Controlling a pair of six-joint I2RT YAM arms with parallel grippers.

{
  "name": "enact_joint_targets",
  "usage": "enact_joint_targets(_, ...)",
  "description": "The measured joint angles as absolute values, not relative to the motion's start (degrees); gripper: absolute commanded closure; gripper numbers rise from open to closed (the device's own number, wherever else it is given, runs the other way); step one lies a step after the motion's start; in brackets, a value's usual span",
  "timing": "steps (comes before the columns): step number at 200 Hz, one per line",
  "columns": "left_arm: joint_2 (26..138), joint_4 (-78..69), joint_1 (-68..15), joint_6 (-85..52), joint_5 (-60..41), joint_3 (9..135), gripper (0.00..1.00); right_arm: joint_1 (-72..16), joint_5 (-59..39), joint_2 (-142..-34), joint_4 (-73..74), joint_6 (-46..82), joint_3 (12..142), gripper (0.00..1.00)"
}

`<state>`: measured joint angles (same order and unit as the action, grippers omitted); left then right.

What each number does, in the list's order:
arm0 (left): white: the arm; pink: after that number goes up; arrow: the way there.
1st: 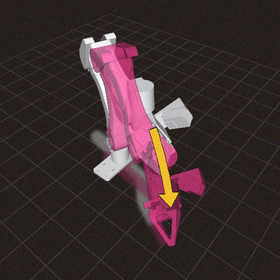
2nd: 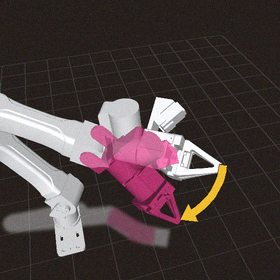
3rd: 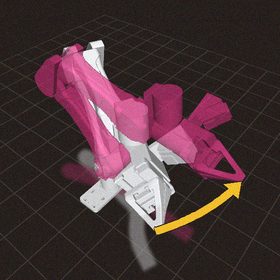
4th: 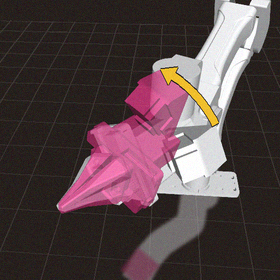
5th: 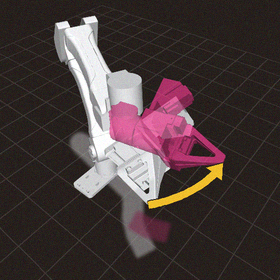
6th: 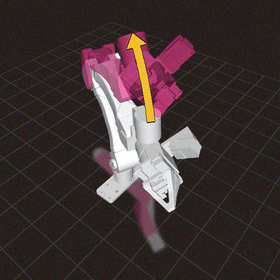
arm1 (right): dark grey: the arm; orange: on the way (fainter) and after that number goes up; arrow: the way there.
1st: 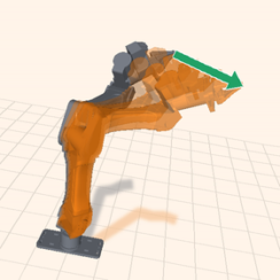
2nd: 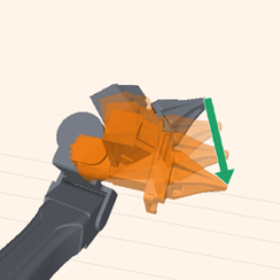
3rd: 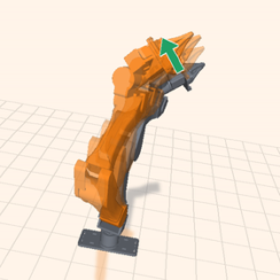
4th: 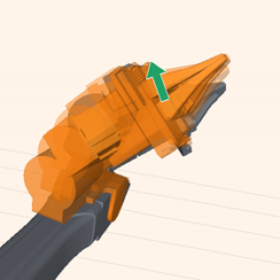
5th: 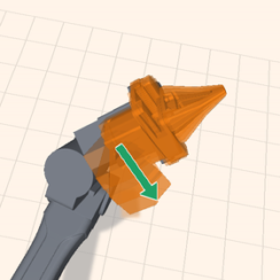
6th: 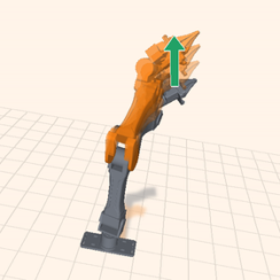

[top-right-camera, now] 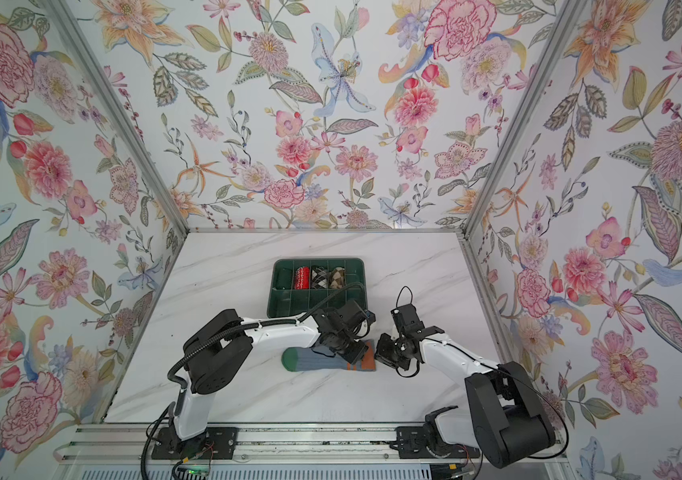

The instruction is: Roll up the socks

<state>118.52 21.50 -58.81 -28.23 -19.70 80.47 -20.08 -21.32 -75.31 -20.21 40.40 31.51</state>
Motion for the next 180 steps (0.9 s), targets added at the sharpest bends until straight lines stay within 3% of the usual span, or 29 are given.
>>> enact_joint_targets(108,118.26,21.63,-58.39,-28.32,-19.55,79.79,1.0,-20.6,-28.27,-74.76,-10.7,40.29,29.65,0.81)
enact_joint_targets(180,113.06,12.16,-55.31,-32.18,-24.27,69.06,1.0,-21.61,-31.81,-74.87,-7.49,40.29,28.32,0.83)
